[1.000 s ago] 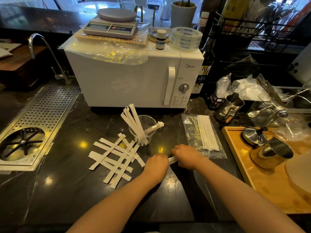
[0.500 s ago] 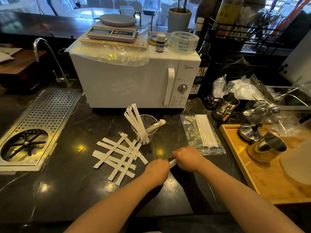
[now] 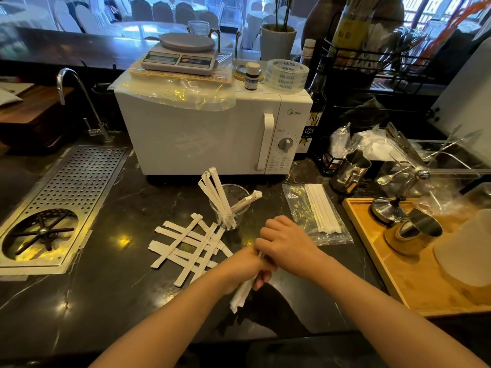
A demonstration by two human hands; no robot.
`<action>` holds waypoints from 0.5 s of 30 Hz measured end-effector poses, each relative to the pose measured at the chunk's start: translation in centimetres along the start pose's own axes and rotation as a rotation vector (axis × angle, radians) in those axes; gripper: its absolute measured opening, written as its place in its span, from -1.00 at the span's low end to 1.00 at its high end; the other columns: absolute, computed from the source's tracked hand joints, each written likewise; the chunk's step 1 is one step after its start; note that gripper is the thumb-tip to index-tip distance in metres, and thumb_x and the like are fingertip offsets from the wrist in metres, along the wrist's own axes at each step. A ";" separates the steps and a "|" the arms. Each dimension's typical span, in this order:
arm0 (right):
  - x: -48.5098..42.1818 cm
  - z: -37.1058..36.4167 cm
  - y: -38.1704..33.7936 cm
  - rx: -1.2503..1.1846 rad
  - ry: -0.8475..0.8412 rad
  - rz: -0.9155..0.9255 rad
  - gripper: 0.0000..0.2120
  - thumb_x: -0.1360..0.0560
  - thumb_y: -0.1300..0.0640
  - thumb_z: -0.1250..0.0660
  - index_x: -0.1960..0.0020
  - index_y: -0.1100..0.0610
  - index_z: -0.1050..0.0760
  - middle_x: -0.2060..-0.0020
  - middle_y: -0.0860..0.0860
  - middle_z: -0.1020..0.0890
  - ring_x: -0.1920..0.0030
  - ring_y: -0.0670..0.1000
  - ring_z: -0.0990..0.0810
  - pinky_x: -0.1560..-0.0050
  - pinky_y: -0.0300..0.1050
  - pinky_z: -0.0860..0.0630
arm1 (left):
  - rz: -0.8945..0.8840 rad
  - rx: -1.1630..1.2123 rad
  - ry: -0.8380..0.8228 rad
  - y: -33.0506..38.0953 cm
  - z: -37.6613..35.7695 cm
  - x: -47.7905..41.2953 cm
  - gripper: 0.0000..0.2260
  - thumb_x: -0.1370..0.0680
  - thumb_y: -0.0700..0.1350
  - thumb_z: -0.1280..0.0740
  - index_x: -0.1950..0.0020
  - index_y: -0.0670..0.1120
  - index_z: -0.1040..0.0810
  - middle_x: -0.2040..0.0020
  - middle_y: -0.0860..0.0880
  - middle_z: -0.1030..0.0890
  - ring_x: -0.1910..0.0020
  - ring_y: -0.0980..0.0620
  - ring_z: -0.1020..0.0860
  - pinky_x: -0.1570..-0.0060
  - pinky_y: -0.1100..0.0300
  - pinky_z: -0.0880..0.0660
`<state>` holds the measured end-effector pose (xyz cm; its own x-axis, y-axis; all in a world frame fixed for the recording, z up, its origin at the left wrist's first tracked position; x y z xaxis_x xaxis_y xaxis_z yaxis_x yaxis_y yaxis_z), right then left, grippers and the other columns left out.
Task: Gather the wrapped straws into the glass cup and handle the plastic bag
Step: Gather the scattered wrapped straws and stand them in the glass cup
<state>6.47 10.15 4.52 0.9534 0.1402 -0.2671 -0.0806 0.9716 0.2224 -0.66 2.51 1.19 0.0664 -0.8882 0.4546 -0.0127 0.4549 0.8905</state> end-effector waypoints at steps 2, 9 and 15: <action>-0.5 0.4 -0.4 0.012 0.057 0.024 -0.84 -0.18 0.14 -0.53 0.33 0.06 -0.56 0.44 -0.06 -0.59 0.37 -0.03 -0.57 0.27 -0.26 -0.54 | 0.013 0.041 0.044 -0.4 0.2 0.3 -0.66 -0.47 -0.28 -0.18 0.50 -0.06 -0.36 0.63 0.09 -0.38 0.64 0.17 -0.30 0.51 0.28 -0.26; -3.2 0.9 -1.9 -0.048 0.158 0.033 -0.87 -0.22 0.19 -0.53 0.31 0.11 -0.59 0.35 0.01 -0.67 0.25 0.01 -0.64 0.12 -0.17 -0.60 | -0.054 -0.043 0.459 -1.7 1.8 0.5 -0.70 -0.52 -0.28 -0.17 0.39 -0.03 -0.39 0.42 0.02 -0.37 0.42 0.15 -0.34 0.46 0.38 -0.27; -6.7 0.7 -4.0 -0.162 0.191 0.003 -0.80 -0.22 0.27 -0.54 0.18 0.21 -0.62 0.17 0.15 -0.71 0.08 0.12 -0.67 0.09 -0.05 -0.64 | -0.074 0.171 0.684 -2.3 4.2 3.6 -0.66 -0.54 -0.23 -0.11 0.43 -0.03 -0.39 0.58 0.08 -0.37 0.62 0.19 -0.38 0.65 0.37 -0.26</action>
<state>0.62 5.20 6.13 0.8822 0.1619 -0.4421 -0.1436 0.9868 0.0747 -4.54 -2.04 0.87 0.6842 -0.6510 0.3287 -0.1368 0.3281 0.9347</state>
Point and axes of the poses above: each hand's wrist, its own x-axis away from the middle knuckle, its own z-axis out of the back of the hand, y = z × x, the point moved 2 cm from there along -x, towards the middle knuckle
